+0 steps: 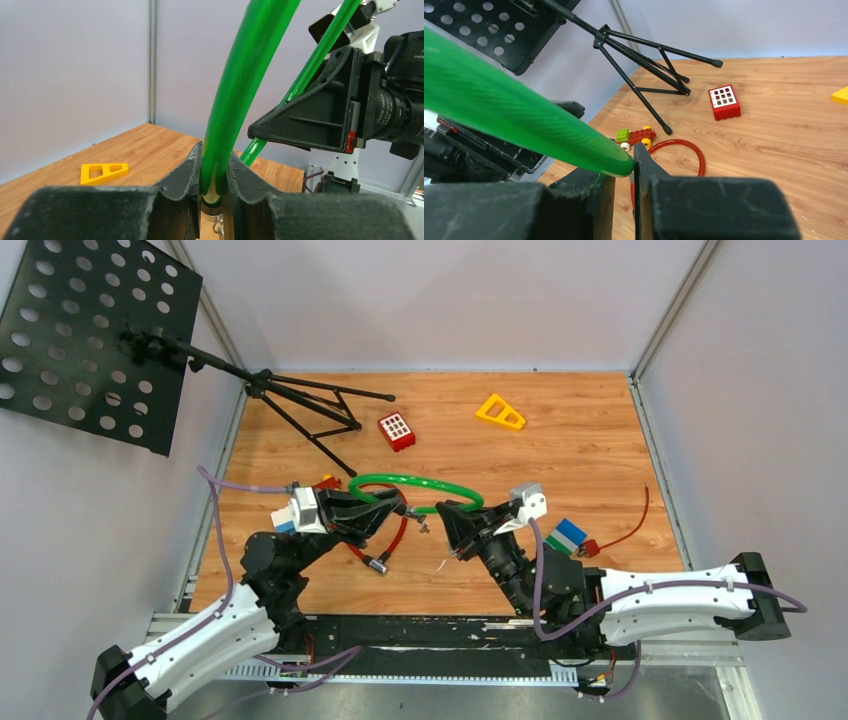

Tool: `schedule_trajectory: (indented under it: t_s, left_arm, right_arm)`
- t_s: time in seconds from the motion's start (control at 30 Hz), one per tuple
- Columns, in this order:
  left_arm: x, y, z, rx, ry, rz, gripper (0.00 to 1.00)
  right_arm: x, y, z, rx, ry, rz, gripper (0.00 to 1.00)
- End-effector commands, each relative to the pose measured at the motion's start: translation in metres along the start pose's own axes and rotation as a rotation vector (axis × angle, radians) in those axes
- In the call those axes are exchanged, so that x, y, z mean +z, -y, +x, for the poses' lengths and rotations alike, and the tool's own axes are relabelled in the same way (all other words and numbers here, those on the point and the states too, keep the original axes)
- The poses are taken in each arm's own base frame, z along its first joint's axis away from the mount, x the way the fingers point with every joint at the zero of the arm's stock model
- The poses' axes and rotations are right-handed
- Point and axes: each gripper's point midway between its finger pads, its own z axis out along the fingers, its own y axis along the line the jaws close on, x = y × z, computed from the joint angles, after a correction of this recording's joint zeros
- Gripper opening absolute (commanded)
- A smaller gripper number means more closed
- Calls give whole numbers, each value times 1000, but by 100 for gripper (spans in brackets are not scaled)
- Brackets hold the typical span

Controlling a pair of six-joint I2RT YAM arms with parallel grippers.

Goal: Lock with the key
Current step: Lock the lock.

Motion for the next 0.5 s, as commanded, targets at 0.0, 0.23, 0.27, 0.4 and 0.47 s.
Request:
schedule_trajectory:
  t_s: [0.0, 0.23, 0.27, 0.4, 0.47]
  left_arm:
    - [5, 8, -31, 8, 111, 25, 0]
    - [5, 9, -29, -10, 119, 36, 0]
    - [5, 9, -30, -9, 123, 35, 0]
    - [5, 9, -33, -10, 133, 35, 0]
    - [5, 9, -35, -10, 140, 32, 0]
  right_arm:
    - [7, -5, -16, 83, 34, 17, 8]
    - [16, -24, 3, 47, -21, -52, 0]
    - [17, -26, 8, 46, -30, -57, 0]
    - [20, -30, 19, 53, -53, -69, 0]
    - [20, -29, 20, 53, -54, -63, 3]
